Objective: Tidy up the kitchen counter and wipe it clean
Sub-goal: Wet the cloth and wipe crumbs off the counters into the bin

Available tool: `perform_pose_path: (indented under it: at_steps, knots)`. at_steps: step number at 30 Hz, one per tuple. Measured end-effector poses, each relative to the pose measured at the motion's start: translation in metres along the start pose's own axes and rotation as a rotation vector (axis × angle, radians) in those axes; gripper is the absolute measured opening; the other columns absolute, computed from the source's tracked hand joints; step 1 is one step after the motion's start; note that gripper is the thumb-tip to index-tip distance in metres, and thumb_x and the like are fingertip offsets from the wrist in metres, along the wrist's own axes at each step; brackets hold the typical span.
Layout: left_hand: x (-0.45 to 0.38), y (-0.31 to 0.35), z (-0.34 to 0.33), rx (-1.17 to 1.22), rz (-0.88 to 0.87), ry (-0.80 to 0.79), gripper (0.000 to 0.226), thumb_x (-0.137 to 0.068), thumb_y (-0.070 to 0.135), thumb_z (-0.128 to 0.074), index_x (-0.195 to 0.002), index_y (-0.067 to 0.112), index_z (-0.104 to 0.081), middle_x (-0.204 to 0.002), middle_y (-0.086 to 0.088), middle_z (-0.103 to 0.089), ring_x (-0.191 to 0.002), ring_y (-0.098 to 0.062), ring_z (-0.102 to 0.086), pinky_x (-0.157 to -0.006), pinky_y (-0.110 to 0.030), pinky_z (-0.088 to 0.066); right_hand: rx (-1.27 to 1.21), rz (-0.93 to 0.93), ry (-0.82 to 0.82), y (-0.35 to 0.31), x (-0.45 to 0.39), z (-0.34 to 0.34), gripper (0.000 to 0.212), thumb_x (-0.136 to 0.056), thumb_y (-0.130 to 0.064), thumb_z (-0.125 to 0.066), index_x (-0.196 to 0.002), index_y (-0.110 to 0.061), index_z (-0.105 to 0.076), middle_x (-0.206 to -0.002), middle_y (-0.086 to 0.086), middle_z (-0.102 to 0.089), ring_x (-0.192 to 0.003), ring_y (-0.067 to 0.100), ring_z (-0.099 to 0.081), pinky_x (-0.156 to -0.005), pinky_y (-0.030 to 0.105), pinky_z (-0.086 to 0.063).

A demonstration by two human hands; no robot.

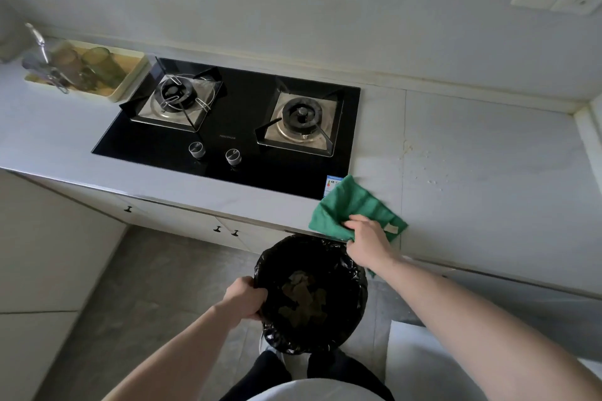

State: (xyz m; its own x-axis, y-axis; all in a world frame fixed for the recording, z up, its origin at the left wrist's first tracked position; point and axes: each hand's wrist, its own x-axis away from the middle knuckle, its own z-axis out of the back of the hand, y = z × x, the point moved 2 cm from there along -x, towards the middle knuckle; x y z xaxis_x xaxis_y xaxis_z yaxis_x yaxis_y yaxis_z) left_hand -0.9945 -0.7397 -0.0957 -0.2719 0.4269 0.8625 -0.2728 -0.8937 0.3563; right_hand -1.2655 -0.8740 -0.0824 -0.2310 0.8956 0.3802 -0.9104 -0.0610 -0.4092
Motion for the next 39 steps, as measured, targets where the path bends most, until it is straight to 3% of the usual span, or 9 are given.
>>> perform_pose_path:
  at_steps: [4,7,12,15,18,25,29,32,39]
  knots:
    - [0.0,0.004,0.012,-0.023,-0.029,-0.021,0.02,-0.088,0.002,-0.052,-0.103,0.005,-0.066,-0.094,-0.016,-0.073,-0.061,-0.028,-0.076,-0.054,-0.035,-0.063,-0.07,-0.005,-0.164,-0.038,0.036,-0.015,0.047,-0.086,-0.008,-0.055,-0.131,-0.015,-0.067,-0.136,0.002,-0.062,-0.129,0.023,-0.054,-0.105,0.029,-0.041]
    - [0.001,0.009,0.018,-0.036,-0.046,-0.045,0.018,-0.088,0.001,-0.052,-0.101,0.003,-0.065,-0.094,-0.017,-0.072,-0.063,-0.03,-0.077,-0.056,-0.037,-0.064,-0.115,-0.007,-0.262,-0.055,0.059,-0.028,0.031,-0.077,-0.008,-0.052,-0.098,-0.016,-0.074,-0.105,0.002,-0.073,-0.105,0.023,-0.064,-0.094,0.04,-0.053]
    - [-0.001,0.014,0.029,-0.084,-0.071,-0.075,0.02,-0.089,0.001,-0.051,-0.101,0.002,-0.068,-0.091,-0.017,-0.075,-0.064,-0.03,-0.077,-0.062,-0.041,-0.065,-0.253,-0.071,-0.062,-0.054,0.073,-0.015,0.043,-0.087,-0.016,-0.058,-0.129,-0.019,-0.068,-0.129,-0.004,-0.067,-0.11,0.016,-0.065,-0.095,0.029,-0.052]
    - [0.002,0.016,0.033,-0.103,-0.094,-0.102,0.021,-0.087,-0.002,-0.053,-0.099,0.001,-0.07,-0.084,-0.015,-0.075,-0.058,-0.026,-0.075,-0.051,-0.033,-0.062,-0.388,-0.099,0.065,-0.046,0.079,0.003,0.03,-0.083,-0.012,-0.059,-0.099,-0.031,-0.076,-0.088,-0.011,-0.074,-0.064,0.005,-0.061,-0.061,0.026,-0.052]
    - [0.003,0.015,0.042,-0.124,-0.108,-0.097,0.019,-0.086,-0.003,-0.055,-0.097,0.002,-0.07,-0.08,-0.015,-0.076,-0.057,-0.025,-0.075,-0.047,-0.028,-0.059,-0.49,-0.127,0.192,-0.044,0.085,0.027,0.027,-0.085,-0.003,-0.061,-0.091,-0.026,-0.075,-0.07,-0.006,-0.071,-0.044,0.002,-0.049,-0.043,0.021,-0.038]
    - [-0.003,0.012,0.036,-0.127,-0.113,-0.104,0.019,-0.086,-0.005,-0.058,-0.099,-0.003,-0.071,-0.081,-0.02,-0.076,-0.06,-0.031,-0.075,-0.047,-0.029,-0.058,-0.581,-0.191,0.498,-0.024,0.1,0.084,0.019,-0.083,0.001,-0.063,-0.086,-0.015,-0.071,-0.072,-0.004,-0.068,-0.059,-0.001,-0.059,-0.052,0.012,-0.044]
    - [0.0,0.016,0.028,-0.104,-0.094,-0.099,0.018,-0.084,-0.004,-0.059,-0.098,-0.004,-0.071,-0.077,-0.018,-0.075,-0.063,-0.033,-0.076,-0.042,-0.025,-0.054,-0.603,-0.232,0.65,0.003,0.092,0.108,0.016,-0.08,-0.003,-0.062,-0.08,-0.018,-0.069,-0.069,0.003,-0.067,-0.06,0.018,-0.06,-0.053,0.031,-0.05]
    - [0.003,0.013,0.018,-0.083,-0.062,-0.091,0.019,-0.083,-0.002,-0.06,-0.098,-0.004,-0.072,-0.08,-0.019,-0.076,-0.067,-0.034,-0.077,-0.048,-0.03,-0.059,-0.577,-0.255,0.744,0.033,0.08,0.128,0.017,-0.078,-0.004,-0.062,-0.081,-0.019,-0.069,-0.069,-0.005,-0.065,-0.059,0.01,-0.056,-0.053,0.022,-0.044]
    - [0.015,0.01,-0.016,-0.023,-0.023,-0.007,0.016,-0.084,0.0,-0.06,-0.097,-0.001,-0.07,-0.082,-0.018,-0.075,-0.061,-0.033,-0.076,-0.049,-0.034,-0.061,-0.415,-0.295,0.814,0.122,0.037,0.162,0.021,-0.081,-0.003,-0.062,-0.097,-0.012,-0.072,-0.083,0.001,-0.068,-0.075,0.024,-0.062,-0.067,0.029,-0.047]
